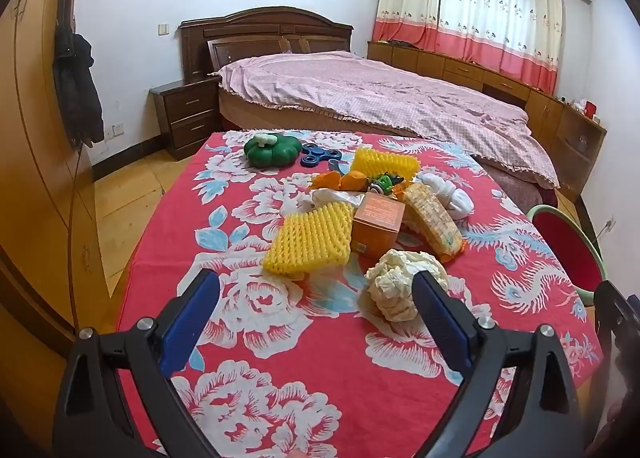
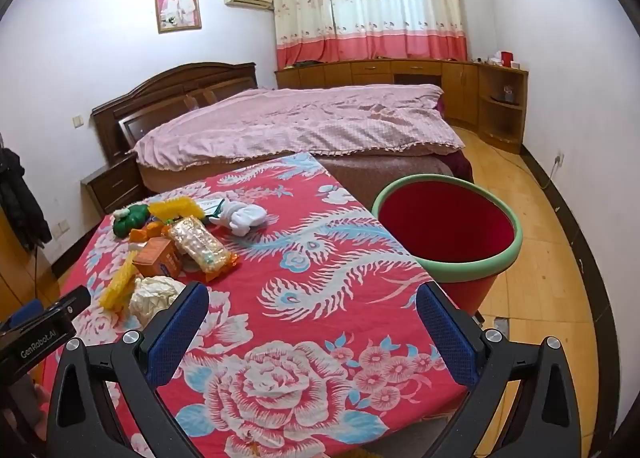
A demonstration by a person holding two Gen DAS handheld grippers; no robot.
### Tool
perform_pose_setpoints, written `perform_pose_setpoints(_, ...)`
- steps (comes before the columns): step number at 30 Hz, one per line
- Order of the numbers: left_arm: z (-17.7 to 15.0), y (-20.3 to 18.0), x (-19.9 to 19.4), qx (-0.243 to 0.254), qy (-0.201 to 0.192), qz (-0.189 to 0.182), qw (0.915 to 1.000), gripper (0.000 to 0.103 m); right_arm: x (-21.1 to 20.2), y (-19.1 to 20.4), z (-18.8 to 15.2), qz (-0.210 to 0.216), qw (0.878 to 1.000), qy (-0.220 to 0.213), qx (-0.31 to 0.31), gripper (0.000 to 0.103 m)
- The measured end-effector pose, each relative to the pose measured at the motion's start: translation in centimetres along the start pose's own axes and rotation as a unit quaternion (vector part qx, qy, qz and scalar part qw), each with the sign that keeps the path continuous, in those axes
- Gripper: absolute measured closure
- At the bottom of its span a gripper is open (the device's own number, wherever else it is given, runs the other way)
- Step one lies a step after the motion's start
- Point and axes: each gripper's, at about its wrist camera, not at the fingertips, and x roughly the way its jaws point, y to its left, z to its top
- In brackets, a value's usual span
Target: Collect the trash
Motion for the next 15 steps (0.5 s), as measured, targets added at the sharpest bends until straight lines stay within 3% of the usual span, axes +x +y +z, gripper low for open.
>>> perform_pose_setpoints(15,0.04,0.07,0.04,-0.001,0.001,-0.001,1.0,0.007,0.12,-0.14,0.15,0.0,1.0,0.002,0.0,0.0)
